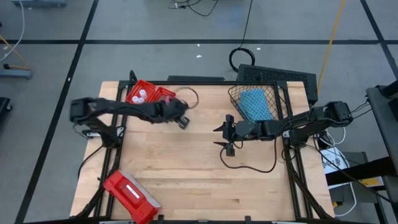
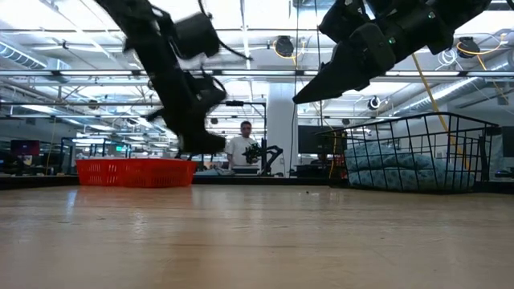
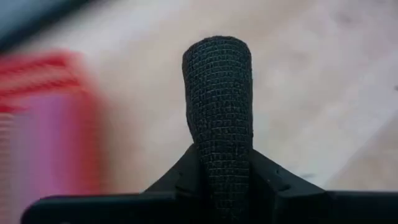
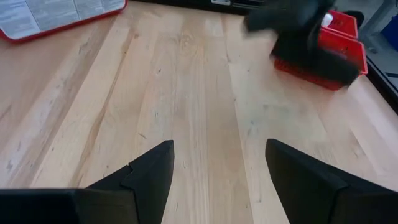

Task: Pick & place medical supplies in basket/bin
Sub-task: Put the black bandage into the right red bin

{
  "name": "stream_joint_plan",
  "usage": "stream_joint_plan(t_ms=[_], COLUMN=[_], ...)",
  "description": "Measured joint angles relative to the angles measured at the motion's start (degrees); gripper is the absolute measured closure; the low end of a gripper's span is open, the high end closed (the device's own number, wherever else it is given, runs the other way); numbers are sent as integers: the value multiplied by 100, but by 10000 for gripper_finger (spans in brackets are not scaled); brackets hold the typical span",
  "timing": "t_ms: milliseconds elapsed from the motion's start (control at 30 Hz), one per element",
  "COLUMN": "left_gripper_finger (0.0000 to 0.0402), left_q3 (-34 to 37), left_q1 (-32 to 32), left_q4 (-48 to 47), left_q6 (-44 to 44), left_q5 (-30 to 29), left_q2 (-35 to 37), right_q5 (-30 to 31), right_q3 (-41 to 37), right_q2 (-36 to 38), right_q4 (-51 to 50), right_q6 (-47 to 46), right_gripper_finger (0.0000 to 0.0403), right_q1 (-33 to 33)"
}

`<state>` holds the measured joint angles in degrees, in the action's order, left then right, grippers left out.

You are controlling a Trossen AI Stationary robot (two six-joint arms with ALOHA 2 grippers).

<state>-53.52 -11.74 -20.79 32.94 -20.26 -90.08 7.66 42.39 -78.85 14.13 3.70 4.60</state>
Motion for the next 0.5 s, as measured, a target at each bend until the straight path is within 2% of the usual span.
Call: stream_joint_plan(t_ms=[233, 400, 500], left_gripper_finger=[329, 322, 329], left_q3=[-7, -7, 87], left_q1=[-420, -983, -1319], left_q4=[-1589, -2290, -2243], left_q6=[58, -30, -374], left_q5=[-1284, -1262, -891], left_q2=[1510, 1747, 1640], right_q5=[0, 0, 0], right_q3=[0, 0, 0], right_q2=[0, 0, 0], right_q4=[-26, -26, -26], right_q6=[4, 14, 22], right_gripper_finger=[161, 161, 161], right_q1=[0, 2, 0])
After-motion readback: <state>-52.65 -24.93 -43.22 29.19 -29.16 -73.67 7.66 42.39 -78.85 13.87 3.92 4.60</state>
